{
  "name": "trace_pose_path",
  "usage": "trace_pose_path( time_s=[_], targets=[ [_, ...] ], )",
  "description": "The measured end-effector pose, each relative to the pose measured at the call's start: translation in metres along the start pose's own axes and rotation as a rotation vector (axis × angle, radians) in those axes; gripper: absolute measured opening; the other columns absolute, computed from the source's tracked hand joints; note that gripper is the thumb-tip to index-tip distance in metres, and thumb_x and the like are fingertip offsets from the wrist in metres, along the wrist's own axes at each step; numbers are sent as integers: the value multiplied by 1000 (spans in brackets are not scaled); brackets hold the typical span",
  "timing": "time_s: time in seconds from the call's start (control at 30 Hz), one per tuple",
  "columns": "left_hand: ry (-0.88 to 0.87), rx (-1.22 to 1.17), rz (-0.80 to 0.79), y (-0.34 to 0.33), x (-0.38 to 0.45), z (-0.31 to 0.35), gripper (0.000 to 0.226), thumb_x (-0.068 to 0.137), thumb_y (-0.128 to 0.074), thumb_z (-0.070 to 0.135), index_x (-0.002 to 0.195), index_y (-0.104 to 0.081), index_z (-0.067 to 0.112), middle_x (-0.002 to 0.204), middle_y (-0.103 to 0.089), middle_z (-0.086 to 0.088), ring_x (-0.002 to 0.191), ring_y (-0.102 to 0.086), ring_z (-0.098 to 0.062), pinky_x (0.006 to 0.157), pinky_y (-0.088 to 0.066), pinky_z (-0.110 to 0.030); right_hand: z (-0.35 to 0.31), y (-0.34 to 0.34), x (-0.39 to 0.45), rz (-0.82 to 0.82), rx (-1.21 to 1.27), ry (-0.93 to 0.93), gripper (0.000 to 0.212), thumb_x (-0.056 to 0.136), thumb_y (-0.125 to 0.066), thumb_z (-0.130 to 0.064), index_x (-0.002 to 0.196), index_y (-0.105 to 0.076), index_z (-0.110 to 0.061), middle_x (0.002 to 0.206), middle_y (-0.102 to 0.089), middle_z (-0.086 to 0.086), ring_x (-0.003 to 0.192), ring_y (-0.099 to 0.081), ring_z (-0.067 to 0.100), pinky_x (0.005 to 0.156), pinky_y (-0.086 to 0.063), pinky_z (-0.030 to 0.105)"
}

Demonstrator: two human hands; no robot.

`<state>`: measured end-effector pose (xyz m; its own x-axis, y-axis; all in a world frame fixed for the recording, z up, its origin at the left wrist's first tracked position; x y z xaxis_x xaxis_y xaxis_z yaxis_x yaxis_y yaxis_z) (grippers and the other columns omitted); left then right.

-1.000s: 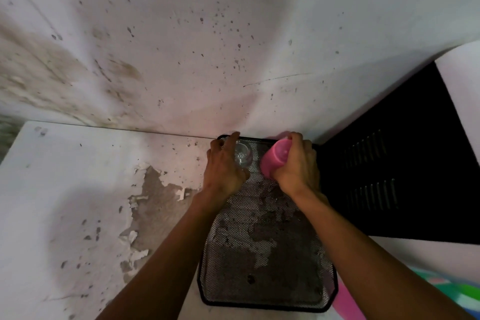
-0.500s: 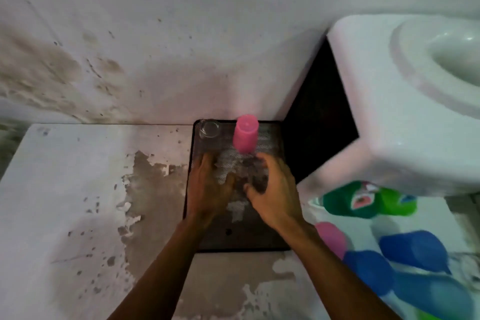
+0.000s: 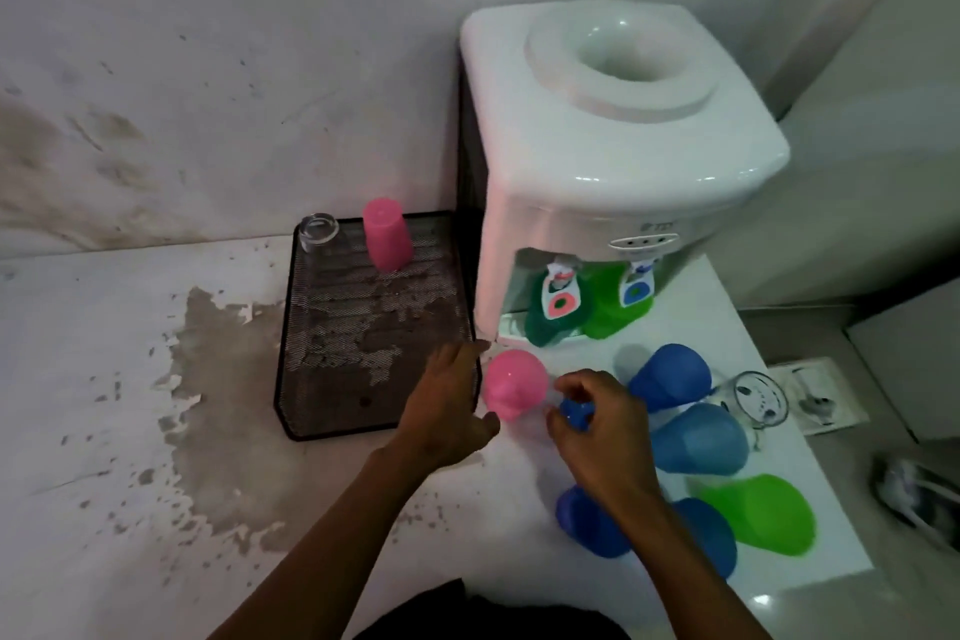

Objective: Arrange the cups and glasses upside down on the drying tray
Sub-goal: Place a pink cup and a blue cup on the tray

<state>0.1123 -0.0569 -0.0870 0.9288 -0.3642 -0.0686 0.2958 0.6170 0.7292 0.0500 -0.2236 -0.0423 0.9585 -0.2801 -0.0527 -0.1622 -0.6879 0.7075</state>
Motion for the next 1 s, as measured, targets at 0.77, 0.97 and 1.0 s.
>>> trace_pose_path(
  time_s=[0.77,0.97,1.0],
  targets=[
    [456,-675,255,40,2,-25,64,71,-79,15,127,-49,10,118,-54,-7,94,-56,-19,72,-49,-31,72,-17,12,-270,-213,-240,92,61,-82,-38,139,-36,-20,132,-56,9,118,-56,31,89,-51,41],
    [829,-1117,366,43,-18,-90,62,71,-77,25,122,-48,6,115,-58,-16,100,-60,-31,73,-55,-45,52,-16,9,-206,-131,-250,82,56,-82,-27,124,-39,-16,113,-63,9,100,-63,32,79,-55,42],
    [895,-1156,368,40,-23,-98,60,73,-76,29,122,-49,9,111,-59,-14,98,-60,-32,76,-55,-48,45,-15,8,-191,-102,-249,81,55,-84,-28,120,-39,-16,108,-62,7,95,-63,31,75,-54,40]
  ],
)
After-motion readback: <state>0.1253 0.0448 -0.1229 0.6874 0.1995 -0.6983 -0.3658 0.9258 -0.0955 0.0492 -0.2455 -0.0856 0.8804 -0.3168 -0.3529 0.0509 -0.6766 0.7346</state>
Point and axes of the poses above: each hand's wrist, its own x-axis towards the middle knuckle, its own y-axis out of the back of the hand, z = x × y, the point moved 9 cm from there along x, towards the middle knuckle
